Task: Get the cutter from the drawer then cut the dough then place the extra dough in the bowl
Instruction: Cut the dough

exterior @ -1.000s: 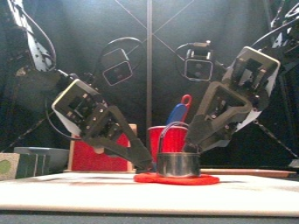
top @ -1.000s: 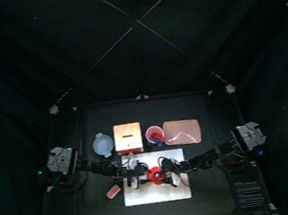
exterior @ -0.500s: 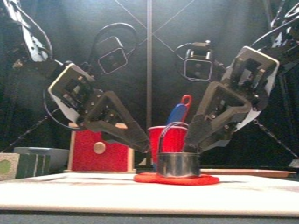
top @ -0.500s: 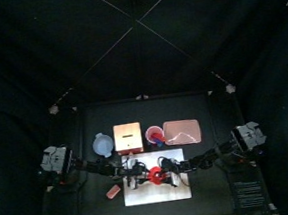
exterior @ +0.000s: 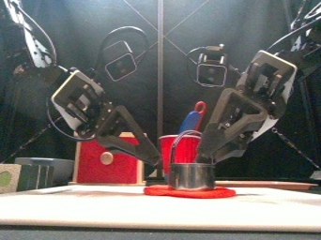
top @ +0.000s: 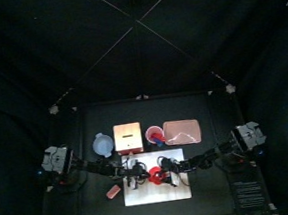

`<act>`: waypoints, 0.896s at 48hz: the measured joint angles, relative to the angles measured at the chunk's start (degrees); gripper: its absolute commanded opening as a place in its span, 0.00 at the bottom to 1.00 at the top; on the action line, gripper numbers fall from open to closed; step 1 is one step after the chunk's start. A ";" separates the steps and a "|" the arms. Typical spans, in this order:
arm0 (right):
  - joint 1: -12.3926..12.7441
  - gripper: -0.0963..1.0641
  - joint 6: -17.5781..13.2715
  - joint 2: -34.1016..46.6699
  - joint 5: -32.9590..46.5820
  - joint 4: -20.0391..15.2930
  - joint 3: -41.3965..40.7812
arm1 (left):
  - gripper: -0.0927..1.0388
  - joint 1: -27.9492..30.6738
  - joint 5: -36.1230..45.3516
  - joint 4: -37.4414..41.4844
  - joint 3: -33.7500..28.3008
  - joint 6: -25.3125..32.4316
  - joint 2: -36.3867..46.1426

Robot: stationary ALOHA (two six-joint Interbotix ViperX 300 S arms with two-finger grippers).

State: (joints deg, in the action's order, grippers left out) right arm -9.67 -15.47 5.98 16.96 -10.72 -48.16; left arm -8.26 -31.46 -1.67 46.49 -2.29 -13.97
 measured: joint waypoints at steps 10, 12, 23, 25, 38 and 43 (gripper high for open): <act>0.26 0.66 0.00 0.00 0.00 0.00 0.00 | 0.56 0.00 0.09 0.09 -0.97 0.00 -0.88; 0.26 0.66 -0.09 0.00 0.00 0.00 0.00 | 0.56 0.00 0.18 0.00 -1.14 0.00 -0.97; 0.26 0.66 -0.09 0.00 -0.35 0.00 0.35 | 0.56 0.09 1.49 0.00 -1.58 -0.09 -1.58; 0.26 0.66 -0.09 0.00 -0.35 0.00 0.35 | 0.56 0.00 1.85 0.09 -1.58 0.00 -1.58; 0.26 0.66 -0.09 0.00 -0.53 -0.09 0.44 | 0.56 0.00 2.72 0.00 -1.58 0.00 -1.58; 0.26 0.66 0.00 0.00 -0.53 -0.09 0.44 | 0.56 0.00 2.72 0.00 -1.58 -0.09 -1.58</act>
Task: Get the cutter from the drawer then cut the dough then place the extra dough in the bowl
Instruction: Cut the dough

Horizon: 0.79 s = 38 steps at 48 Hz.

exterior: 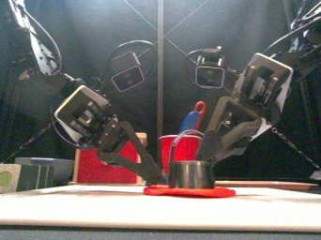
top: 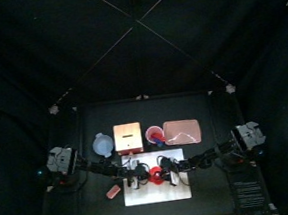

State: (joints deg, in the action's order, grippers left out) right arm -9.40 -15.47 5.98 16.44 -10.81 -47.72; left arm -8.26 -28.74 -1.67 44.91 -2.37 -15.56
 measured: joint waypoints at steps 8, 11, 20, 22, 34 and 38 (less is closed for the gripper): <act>0.00 0.65 0.00 0.00 0.00 0.00 0.09 | 0.56 0.00 0.18 0.09 0.00 0.09 -0.09; 0.09 0.65 0.00 -0.09 0.00 0.00 0.09 | 0.56 0.00 0.53 0.00 0.00 0.09 -0.26; 0.00 0.65 0.09 0.00 -0.09 0.09 0.09 | 0.56 0.00 1.41 0.00 -0.18 0.09 -0.62; 0.00 0.65 0.09 0.18 -0.09 0.35 0.18 | 0.56 0.00 1.58 0.00 -0.26 0.09 -0.70; 0.00 0.64 0.18 0.79 -0.88 0.62 0.97 | 0.56 0.09 2.46 0.00 -1.14 0.00 -1.41; 0.00 0.64 0.18 0.70 -1.05 0.79 1.14 | 0.56 0.00 2.81 0.00 -1.32 0.00 -1.41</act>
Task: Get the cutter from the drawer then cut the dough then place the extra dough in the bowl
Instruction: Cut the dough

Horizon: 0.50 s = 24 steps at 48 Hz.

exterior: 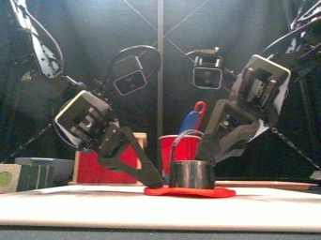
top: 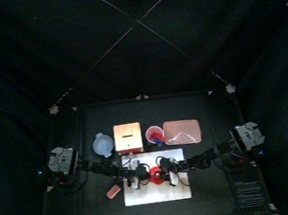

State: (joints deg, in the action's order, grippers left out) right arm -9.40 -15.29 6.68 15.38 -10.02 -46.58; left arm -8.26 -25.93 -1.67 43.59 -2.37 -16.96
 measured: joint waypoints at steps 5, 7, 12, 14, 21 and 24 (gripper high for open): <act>0.00 0.63 -0.18 0.00 -0.18 0.53 0.26 | 0.56 0.09 0.53 0.00 -0.09 0.09 0.00; 0.00 0.61 -0.18 0.00 -0.26 0.62 0.35 | 0.56 0.09 0.70 0.00 -0.09 0.09 0.00; 0.00 0.58 -0.18 0.09 -0.53 0.97 0.70 | 0.56 0.00 0.79 0.00 -0.18 0.09 0.00; 0.00 0.58 -0.18 0.00 -0.62 0.97 0.79 | 0.56 0.09 0.79 -0.09 -0.18 0.09 0.00; 0.00 0.58 -0.18 0.09 -0.62 1.05 0.88 | 0.56 0.09 0.88 0.00 -0.18 0.09 0.00; 0.09 0.58 -0.18 0.00 -0.62 1.14 0.88 | 0.56 0.00 0.88 0.00 -0.26 0.09 0.00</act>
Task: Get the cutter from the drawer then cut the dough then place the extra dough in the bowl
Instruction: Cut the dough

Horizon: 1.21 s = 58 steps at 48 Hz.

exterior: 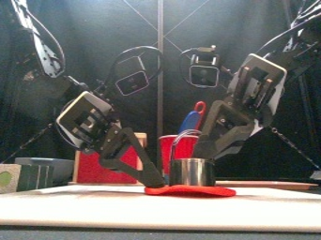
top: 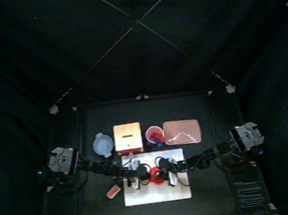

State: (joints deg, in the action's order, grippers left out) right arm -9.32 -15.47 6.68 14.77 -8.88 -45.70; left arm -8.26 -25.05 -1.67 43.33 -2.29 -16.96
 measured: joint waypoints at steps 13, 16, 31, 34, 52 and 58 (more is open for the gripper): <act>0.35 0.58 0.00 -1.93 0.00 0.62 -0.09 | 0.56 0.09 0.00 0.00 0.09 0.00 0.00; 0.35 0.58 0.00 -2.29 0.00 0.70 -0.09 | 0.56 0.09 0.00 0.00 0.09 -0.09 0.00; 0.53 0.56 -0.09 -2.72 -0.09 0.79 -0.09 | 0.56 0.09 0.09 0.00 0.00 -0.09 0.00; 0.53 0.56 0.00 -2.90 -0.09 0.97 -0.09 | 0.56 0.09 0.26 0.00 0.09 -0.09 -0.09; 0.70 0.56 0.00 -5.80 -0.09 1.41 -0.09 | 0.56 0.09 1.05 -0.09 -0.18 0.00 0.00; 0.88 0.56 0.00 -6.77 -0.09 1.41 -0.44 | 0.56 0.09 1.05 -0.09 -0.18 -0.09 -0.09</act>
State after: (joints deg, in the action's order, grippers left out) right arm -8.44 -15.47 -0.09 14.68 -7.47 -46.14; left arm -8.17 -23.99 -1.76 43.15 -2.37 -17.05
